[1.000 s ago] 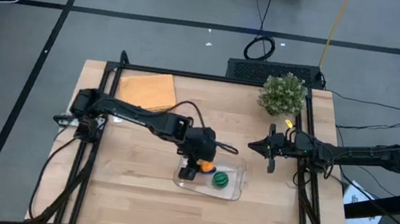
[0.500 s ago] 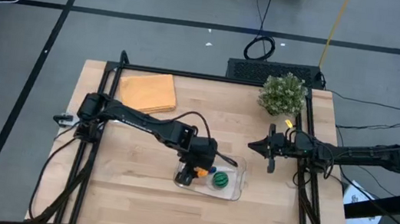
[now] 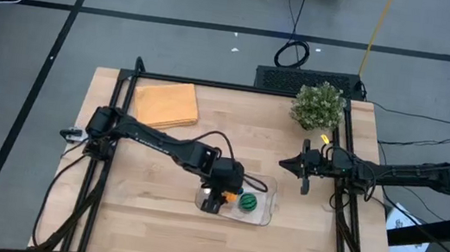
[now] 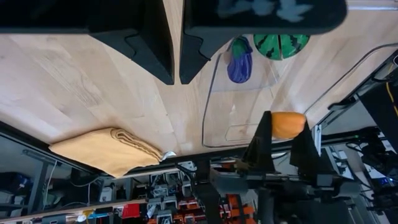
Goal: Pick and placing Produce into tupperware
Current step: Put the orange croissant into the transparent bin
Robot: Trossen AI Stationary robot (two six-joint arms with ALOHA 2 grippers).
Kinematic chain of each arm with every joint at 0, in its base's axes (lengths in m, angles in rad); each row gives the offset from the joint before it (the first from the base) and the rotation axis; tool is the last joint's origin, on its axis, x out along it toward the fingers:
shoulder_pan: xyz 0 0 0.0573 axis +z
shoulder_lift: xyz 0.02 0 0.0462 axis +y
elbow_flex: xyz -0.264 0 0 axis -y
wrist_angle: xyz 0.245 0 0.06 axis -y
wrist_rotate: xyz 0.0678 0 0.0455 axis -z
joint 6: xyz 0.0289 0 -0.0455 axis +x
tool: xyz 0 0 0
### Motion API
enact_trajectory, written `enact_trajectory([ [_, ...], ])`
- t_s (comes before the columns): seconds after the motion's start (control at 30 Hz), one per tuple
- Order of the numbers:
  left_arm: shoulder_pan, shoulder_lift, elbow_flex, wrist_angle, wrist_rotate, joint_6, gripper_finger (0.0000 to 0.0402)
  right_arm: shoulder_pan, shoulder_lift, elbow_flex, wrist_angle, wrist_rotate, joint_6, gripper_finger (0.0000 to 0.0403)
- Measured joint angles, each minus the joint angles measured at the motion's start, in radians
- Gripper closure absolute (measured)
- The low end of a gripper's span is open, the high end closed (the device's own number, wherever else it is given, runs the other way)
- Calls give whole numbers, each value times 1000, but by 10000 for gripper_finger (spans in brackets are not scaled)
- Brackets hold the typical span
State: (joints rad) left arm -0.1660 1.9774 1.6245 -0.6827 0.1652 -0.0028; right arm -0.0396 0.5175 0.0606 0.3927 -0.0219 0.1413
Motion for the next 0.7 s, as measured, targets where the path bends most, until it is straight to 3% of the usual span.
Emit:
enact_trajectory([
  [0.13,-7,0,0,0,-60,-16,190,0,0,0,0,0,0,387],
  [0.7,-17,69,-2,7,-60,-14,190,0,21,0,-3,0,3,387],
])
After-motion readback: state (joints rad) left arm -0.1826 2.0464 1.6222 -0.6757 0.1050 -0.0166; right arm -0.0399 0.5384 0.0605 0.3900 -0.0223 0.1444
